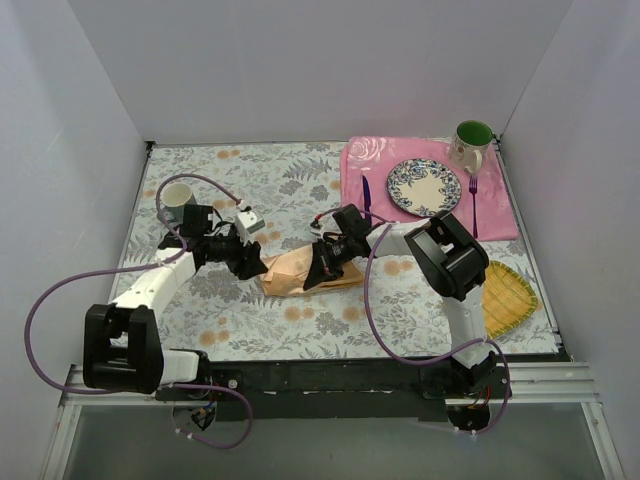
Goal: Fold the napkin into a case and place the utensils inside
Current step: Stuff the top corner of the smaller-rectangle-folded napkin into the folded napkin.
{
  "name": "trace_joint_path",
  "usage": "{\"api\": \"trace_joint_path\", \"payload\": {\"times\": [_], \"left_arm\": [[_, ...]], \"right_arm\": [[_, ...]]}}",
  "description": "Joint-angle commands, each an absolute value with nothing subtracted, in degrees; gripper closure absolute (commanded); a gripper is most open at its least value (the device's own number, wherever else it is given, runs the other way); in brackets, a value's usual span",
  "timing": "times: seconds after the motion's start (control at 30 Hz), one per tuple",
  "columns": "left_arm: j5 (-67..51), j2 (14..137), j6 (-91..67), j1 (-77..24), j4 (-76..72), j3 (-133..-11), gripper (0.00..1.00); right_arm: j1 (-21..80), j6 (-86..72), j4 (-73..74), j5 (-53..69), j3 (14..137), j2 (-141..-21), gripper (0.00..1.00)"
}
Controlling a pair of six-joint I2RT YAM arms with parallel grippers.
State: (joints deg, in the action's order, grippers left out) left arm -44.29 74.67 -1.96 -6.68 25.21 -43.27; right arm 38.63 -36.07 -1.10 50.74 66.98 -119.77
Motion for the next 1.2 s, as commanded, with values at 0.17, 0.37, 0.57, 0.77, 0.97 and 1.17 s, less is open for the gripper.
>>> {"api": "trace_joint_path", "payload": {"times": [0.17, 0.37, 0.57, 0.77, 0.97, 1.17], "left_arm": [[-52.74, 77.87, -4.65, -8.69, 31.82, -47.29, 0.37], [-48.35, 82.08, -6.85, -10.37, 28.66, -47.37, 0.44], [-46.06, 83.67, -7.65, -10.55, 25.93, -48.16, 0.47], [-46.76, 85.16, -7.12, -10.55, 26.72, -49.39, 0.70], [-47.81, 86.13, -6.24, -10.63, 27.60, -50.71, 0.91], [-48.95, 87.10, -5.98, -10.63, 28.04, -51.42, 1.00]], "right_arm": [[38.58, -35.16, -2.37, 52.47, 69.52, -119.80, 0.99], [38.67, -33.84, -3.95, 52.91, 69.96, -118.92, 0.99], [38.67, -32.52, -3.61, 53.26, 70.75, -119.27, 0.99], [38.67, -31.73, -4.22, 53.96, 71.10, -118.92, 0.99], [38.76, -31.46, -4.31, 54.67, 71.19, -119.00, 0.99], [38.67, -31.20, -5.44, 55.46, 71.72, -119.01, 0.92]]}}
